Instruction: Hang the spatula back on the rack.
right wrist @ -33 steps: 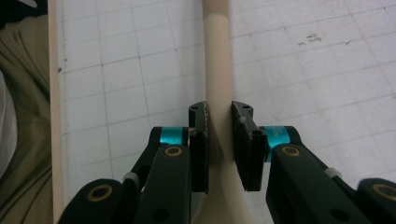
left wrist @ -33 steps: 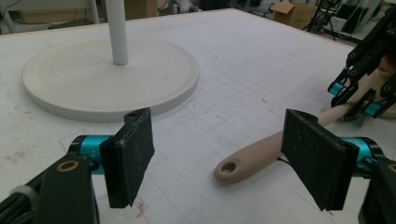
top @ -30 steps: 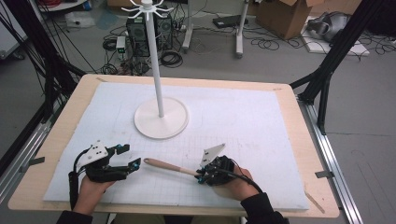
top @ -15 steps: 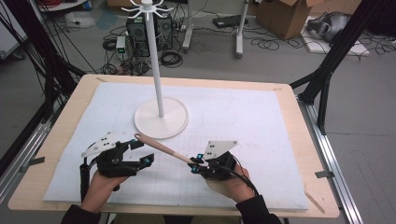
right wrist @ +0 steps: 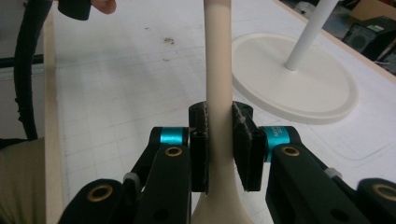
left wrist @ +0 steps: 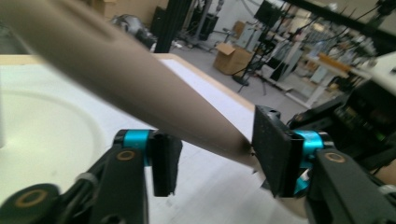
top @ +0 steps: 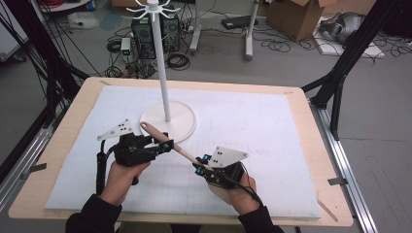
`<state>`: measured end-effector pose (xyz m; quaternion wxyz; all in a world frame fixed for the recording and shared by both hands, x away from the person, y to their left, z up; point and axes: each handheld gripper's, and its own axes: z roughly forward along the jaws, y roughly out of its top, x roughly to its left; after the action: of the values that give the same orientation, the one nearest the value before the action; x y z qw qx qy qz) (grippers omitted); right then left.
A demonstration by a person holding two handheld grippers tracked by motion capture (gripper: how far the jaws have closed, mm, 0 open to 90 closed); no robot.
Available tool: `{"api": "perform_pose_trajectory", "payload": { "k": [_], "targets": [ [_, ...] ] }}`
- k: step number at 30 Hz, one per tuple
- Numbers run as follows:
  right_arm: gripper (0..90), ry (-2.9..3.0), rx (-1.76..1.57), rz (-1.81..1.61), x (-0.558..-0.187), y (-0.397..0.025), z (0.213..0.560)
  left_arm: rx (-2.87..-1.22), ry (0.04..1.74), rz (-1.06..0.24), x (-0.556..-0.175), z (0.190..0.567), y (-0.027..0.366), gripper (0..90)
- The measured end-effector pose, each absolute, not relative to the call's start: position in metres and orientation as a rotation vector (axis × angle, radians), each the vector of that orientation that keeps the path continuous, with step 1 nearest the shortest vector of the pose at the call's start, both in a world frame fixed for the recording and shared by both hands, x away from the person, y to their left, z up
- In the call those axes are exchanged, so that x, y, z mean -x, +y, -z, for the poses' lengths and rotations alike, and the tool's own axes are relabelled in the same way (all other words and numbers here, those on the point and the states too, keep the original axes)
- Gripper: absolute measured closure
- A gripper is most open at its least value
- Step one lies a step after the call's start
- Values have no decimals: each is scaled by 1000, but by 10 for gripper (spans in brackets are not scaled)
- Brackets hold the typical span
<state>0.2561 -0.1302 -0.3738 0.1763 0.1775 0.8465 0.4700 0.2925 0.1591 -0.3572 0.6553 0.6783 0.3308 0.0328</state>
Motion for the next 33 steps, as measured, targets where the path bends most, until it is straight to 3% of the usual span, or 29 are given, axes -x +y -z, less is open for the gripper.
{"api": "perform_pose_trajectory", "payload": {
  "k": [7,21,29,33],
  "targets": [
    [777,2363,-494,-1354,-254,-131,366,-1473,612,47,-295,335,154,717],
    [751,2358,-396,-1439,-253,-134,345,-1544,385,1,-292,297,140,729],
    [578,2458,-279,-1573,-261,-133,348,-1625,265,43,-291,285,132,732],
    [573,2498,-217,-1671,-263,-131,348,-1622,217,63,-288,279,128,733]
  ]
}}
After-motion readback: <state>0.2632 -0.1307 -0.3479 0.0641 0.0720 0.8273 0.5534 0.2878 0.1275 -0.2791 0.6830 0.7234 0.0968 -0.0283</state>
